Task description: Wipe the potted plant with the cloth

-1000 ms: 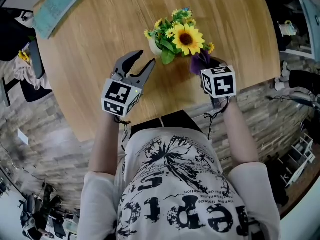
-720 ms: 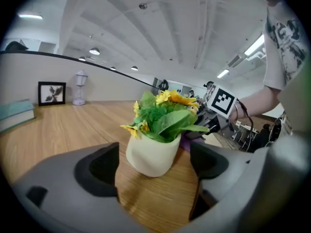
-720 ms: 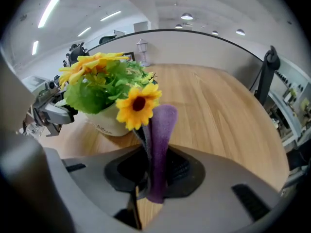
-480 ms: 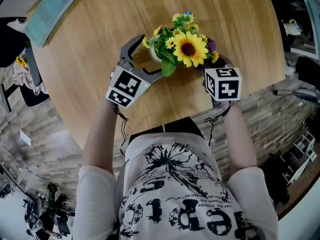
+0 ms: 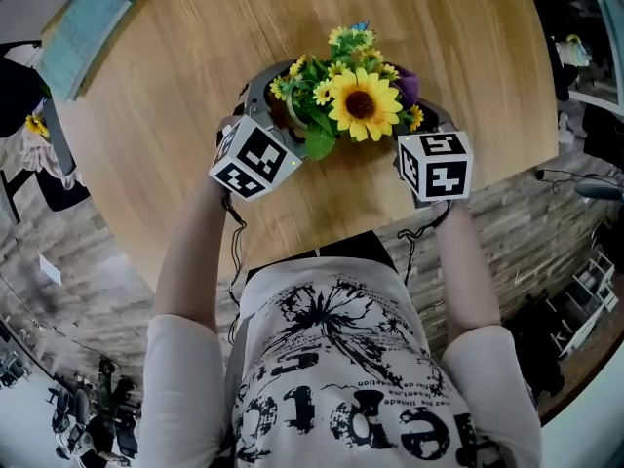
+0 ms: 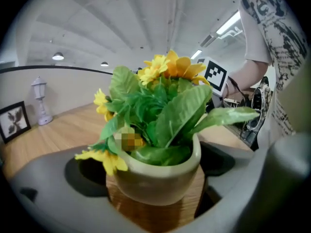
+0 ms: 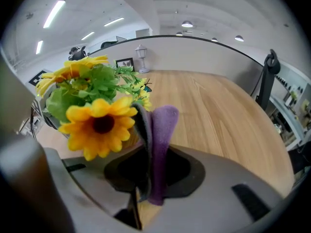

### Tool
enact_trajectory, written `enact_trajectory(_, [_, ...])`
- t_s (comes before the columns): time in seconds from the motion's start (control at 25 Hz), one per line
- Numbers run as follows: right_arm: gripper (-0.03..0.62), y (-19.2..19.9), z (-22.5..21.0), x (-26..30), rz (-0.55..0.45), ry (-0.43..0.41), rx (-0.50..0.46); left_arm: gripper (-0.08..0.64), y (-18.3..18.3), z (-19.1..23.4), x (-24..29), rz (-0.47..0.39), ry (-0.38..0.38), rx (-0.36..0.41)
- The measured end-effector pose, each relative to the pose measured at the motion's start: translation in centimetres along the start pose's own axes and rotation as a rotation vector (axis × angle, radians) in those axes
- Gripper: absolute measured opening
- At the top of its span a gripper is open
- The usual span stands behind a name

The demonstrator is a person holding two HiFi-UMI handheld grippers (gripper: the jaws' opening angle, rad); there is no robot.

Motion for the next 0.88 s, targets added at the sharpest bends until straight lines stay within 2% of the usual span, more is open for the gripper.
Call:
enact_trajectory(0.16, [0.087, -0.1, -0.2, 0.2, -0.002, -0.020, 0.000, 0.555, 0.5, 0.3, 0.8, 0.006, 0.016, -0.007])
enact_trajectory(0.48, [0.086, 0.0, 0.1, -0.1, -0.001, -0.033, 0.004, 0.531, 0.8, 0.0, 0.4, -0.022, -0.012, 0.005])
enact_trajectory(0.68, [0.084, -1.1, 1.4, -0.3, 0.000, -0.027, -0.015, 0.528, 1.2, 0.2, -1.8, -0.042, -0.052, -0.021])
enact_trajectory(0.88, [0.083, -2.4, 1.5, -0.9, -0.020, -0.019, -0.029, 0.528, 0.3, 0.2, -4.0, -0.111, -0.099, -0.074])
Point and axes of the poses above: the fingertips, and each gripper's own axes: x forward along the fingers, z to its left, y out of its underside, the point moved 8 cm from there along -x, backward along the fingers, and after that the axes turned 7 degrees about z, right-handed, at the moved point
